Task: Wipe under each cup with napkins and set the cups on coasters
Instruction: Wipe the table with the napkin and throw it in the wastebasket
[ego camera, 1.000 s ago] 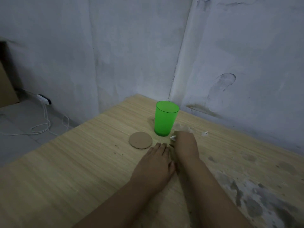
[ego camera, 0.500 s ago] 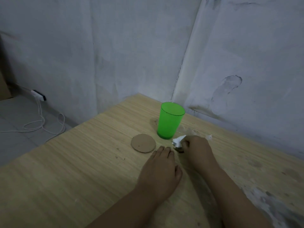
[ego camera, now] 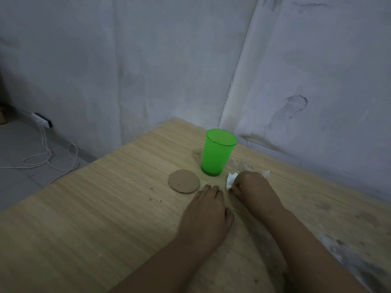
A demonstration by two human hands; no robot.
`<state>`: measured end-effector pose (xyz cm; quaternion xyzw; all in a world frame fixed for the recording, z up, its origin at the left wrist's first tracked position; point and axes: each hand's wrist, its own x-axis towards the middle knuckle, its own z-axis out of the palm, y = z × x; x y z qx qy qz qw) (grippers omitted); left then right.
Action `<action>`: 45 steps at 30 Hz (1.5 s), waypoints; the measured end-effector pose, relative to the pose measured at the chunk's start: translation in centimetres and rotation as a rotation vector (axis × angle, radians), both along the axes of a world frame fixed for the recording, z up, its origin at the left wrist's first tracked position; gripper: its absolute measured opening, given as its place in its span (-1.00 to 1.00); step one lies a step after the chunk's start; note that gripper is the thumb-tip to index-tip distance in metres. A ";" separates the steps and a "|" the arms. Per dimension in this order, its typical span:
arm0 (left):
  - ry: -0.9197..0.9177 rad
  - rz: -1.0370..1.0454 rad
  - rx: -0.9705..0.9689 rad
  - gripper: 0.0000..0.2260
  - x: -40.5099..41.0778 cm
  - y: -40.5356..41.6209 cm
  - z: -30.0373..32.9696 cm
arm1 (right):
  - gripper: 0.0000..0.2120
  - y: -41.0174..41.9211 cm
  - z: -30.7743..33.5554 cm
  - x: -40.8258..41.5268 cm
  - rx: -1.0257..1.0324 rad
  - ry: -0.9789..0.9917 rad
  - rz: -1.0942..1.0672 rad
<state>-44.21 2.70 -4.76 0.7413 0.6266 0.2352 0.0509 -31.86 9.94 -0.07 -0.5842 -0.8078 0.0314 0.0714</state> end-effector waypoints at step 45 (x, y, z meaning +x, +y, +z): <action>0.068 0.054 -0.128 -0.35 0.2 -0.2 0.4 | -0.68 -0.6 -0.5 -0.1 0.133 0.107 0.206</action>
